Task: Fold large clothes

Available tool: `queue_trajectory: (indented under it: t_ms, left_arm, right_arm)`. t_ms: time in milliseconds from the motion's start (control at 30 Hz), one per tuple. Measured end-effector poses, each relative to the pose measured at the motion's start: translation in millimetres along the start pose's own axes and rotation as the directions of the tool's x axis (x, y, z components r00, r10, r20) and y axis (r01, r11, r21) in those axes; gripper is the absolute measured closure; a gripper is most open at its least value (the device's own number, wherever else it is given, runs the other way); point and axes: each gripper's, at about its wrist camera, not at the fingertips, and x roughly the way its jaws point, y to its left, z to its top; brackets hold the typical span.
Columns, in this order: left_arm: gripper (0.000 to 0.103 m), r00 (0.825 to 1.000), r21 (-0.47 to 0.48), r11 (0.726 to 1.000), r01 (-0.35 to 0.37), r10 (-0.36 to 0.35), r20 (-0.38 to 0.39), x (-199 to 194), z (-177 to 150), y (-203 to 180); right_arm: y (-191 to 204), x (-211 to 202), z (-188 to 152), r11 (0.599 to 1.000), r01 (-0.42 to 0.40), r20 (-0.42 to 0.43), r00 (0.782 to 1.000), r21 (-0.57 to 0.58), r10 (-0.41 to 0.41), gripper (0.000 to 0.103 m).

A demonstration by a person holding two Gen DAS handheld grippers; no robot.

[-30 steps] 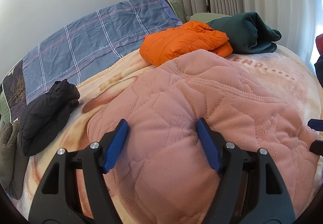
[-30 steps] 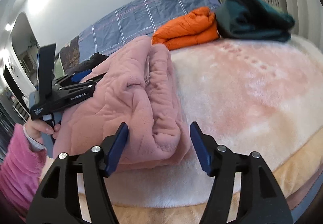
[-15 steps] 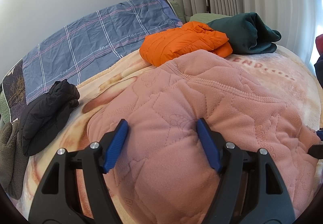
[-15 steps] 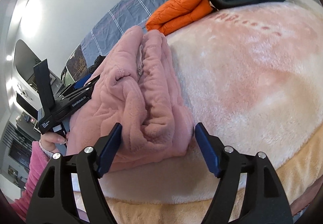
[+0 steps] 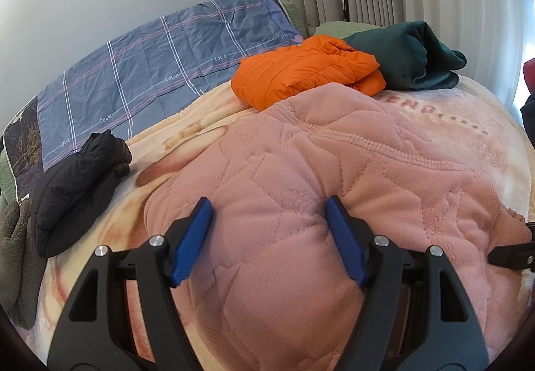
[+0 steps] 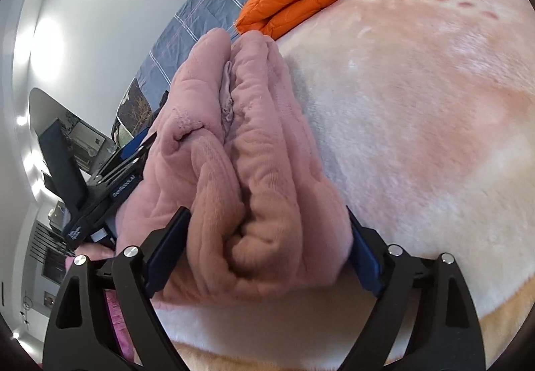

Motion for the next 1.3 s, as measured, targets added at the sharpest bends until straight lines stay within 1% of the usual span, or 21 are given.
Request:
queue_trajectory:
  t_ms: [67, 133, 167, 200, 233, 267, 400, 467, 567, 633, 700, 800, 933, 1000, 1033, 1067, 1100, 1133, 1167, 1200, 1300]
  left_arm:
    - [0.031, 1.000, -0.001, 1.000, 0.001, -0.001, 0.000, 0, 0, 0]
    - [0.031, 1.000, -0.002, 1.000, 0.003, -0.003, 0.002, 0, 1, -1]
    - [0.031, 1.000, -0.002, 1.000, 0.002, -0.002, 0.002, 0, 1, -1]
    - [0.031, 1.000, -0.001, 1.000, 0.002, -0.002, 0.004, 1, 1, -3]
    - [0.031, 1.000, -0.001, 1.000, 0.000, 0.000, 0.005, 1, 1, -4]
    - [0.031, 1.000, -0.002, 1.000, 0.000, 0.000, 0.007, 1, 2, -4]
    - [0.031, 1.000, -0.007, 1.000, 0.005, -0.005, 0.008, 1, 2, -6]
    - [0.031, 1.000, -0.008, 1.000, 0.004, -0.004, 0.008, 1, 3, -6]
    - [0.031, 1.000, -0.009, 1.000, 0.004, -0.004, 0.009, 2, 3, -6]
    - [0.031, 1.000, -0.010, 1.000, 0.004, -0.004, 0.009, 1, 2, -5]
    - [0.031, 1.000, -0.011, 1.000, 0.005, -0.005, 0.010, 1, 3, -5]
    - [0.031, 1.000, -0.015, 1.000, 0.008, -0.007, 0.008, 1, 3, -5]
    - [0.031, 1.000, -0.020, 1.000, 0.006, -0.006, 0.012, 0, 7, -7]
    - [0.029, 1.000, -0.033, 0.999, 0.009, -0.008, 0.027, -3, 9, -6]
    - [0.027, 0.999, -0.055, 0.998, 0.012, -0.010, 0.037, -6, 10, -4]
    - [0.020, 0.999, -0.077, 0.997, 0.012, -0.008, 0.046, -10, 13, -1]
    - [0.009, 0.999, -0.107, 0.994, 0.018, -0.012, 0.049, -14, 14, 6]
    - [0.004, 0.998, -0.155, 0.987, 0.044, -0.037, 0.048, -18, 15, 15]
    - [0.003, 0.997, -0.187, 0.980, 0.068, -0.060, 0.049, -21, 15, 22]
    - [0.002, 0.995, -0.240, 0.966, 0.096, -0.087, 0.049, -23, 15, 34]
    - [0.002, 0.997, -0.348, 0.935, 0.070, -0.073, 0.005, -11, 9, 63]
  right_arm:
    - [0, 1, 0, 1.000, 0.004, 0.002, 1.000, -0.008, -0.003, 0.016]
    - [1, -1, -1, 1.000, 0.027, 0.010, 1.000, -0.014, -0.027, 0.029]
    - [1, -2, -2, 0.999, 0.035, 0.015, 0.999, -0.015, -0.034, 0.033]
    - [2, -4, -3, 0.999, 0.040, 0.022, 0.999, -0.017, -0.040, 0.039]
    - [5, -7, -5, 0.998, 0.054, 0.034, 0.998, -0.030, -0.053, 0.043]
    - [9, -9, -7, 0.996, 0.072, 0.046, 0.996, -0.053, -0.070, 0.044]
    - [19, -7, -11, 0.986, 0.127, 0.075, 0.990, -0.104, -0.119, 0.045]
    - [15, -7, -11, 0.990, 0.112, 0.068, 0.992, -0.090, -0.106, 0.044]
    - [8, -6, -10, 0.994, 0.094, 0.046, 0.995, -0.059, -0.091, 0.035]
    - [0, -2, -9, 0.998, 0.061, 0.017, 0.998, -0.001, -0.061, 0.028]
    - [-3, -1, -7, 0.999, 0.039, 0.005, 0.999, 0.019, -0.039, 0.026]
    - [-2, 3, -4, 0.999, 0.035, -0.004, 0.999, 0.025, -0.035, 0.024]
    - [6, 0, -6, 0.999, 0.053, 0.029, 0.998, -0.007, -0.053, 0.045]
    - [11, -3, -8, 0.997, 0.074, 0.050, 0.996, -0.038, -0.072, 0.047]
    - [11, -4, -9, 0.997, 0.073, 0.052, 0.996, -0.039, -0.071, 0.047]
    - [10, -3, -9, 0.997, 0.067, 0.050, 0.997, -0.039, -0.065, 0.047]
    - [8, -2, -8, 0.997, 0.061, 0.048, 0.997, -0.036, -0.059, 0.047]
    - [5, -2, -8, 0.998, 0.048, 0.042, 0.998, -0.028, -0.047, 0.047]
    - [3, -2, -8, 0.999, 0.042, 0.040, 0.998, -0.025, -0.041, 0.046]
    - [2, -1, -8, 0.999, 0.034, 0.036, 0.999, -0.025, -0.033, 0.046]
    - [2, -3, -11, 0.999, 0.031, 0.034, 0.999, -0.035, -0.030, 0.044]
